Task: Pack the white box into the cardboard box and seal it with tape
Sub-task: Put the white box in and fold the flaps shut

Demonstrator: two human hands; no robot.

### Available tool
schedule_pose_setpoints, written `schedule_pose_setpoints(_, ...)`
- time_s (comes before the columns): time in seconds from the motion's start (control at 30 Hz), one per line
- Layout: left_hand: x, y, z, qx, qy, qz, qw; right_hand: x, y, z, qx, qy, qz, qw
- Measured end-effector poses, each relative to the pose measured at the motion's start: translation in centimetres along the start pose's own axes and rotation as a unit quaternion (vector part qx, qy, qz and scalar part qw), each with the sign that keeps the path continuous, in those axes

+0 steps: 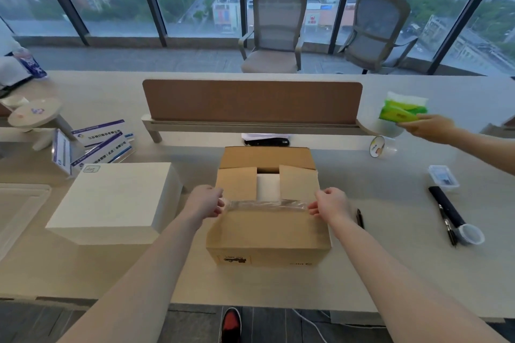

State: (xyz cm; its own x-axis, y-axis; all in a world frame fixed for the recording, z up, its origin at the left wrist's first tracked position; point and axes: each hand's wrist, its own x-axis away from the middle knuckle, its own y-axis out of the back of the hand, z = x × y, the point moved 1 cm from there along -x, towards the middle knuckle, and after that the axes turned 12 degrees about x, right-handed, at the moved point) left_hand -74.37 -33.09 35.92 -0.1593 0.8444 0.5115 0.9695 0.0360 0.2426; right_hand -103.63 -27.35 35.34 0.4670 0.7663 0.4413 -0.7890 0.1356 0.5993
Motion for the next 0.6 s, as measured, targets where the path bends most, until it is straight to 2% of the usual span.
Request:
schedule_pose_setpoints(0.13,-3.4,0.1,-2.3,-0.018,-0.043,-0.037,0.998,-2.5,-0.4,2.3,0.037,0.002,-0.034,0.999)
schedule_pose_setpoints(0.23,-6.3,-0.1,-4.1,-0.090,-0.063,-0.033,0.993,-4.9,-1.2,4.1,0.011,-0.015,-0.042,0.999)
schedule_pose_setpoints(0.47,-13.5,-1.6,-6.1,-0.144,-0.034,0.018,0.989,-10.8,-3.0,7.4,-0.052,-0.073,-0.034,0.995)
schedule_pose_setpoints(0.6,-16.4,-2.6,-6.4,-0.102,-0.003,0.038,0.994,-12.8,-3.8,8.0,-0.057,-0.089,-0.034,0.994)
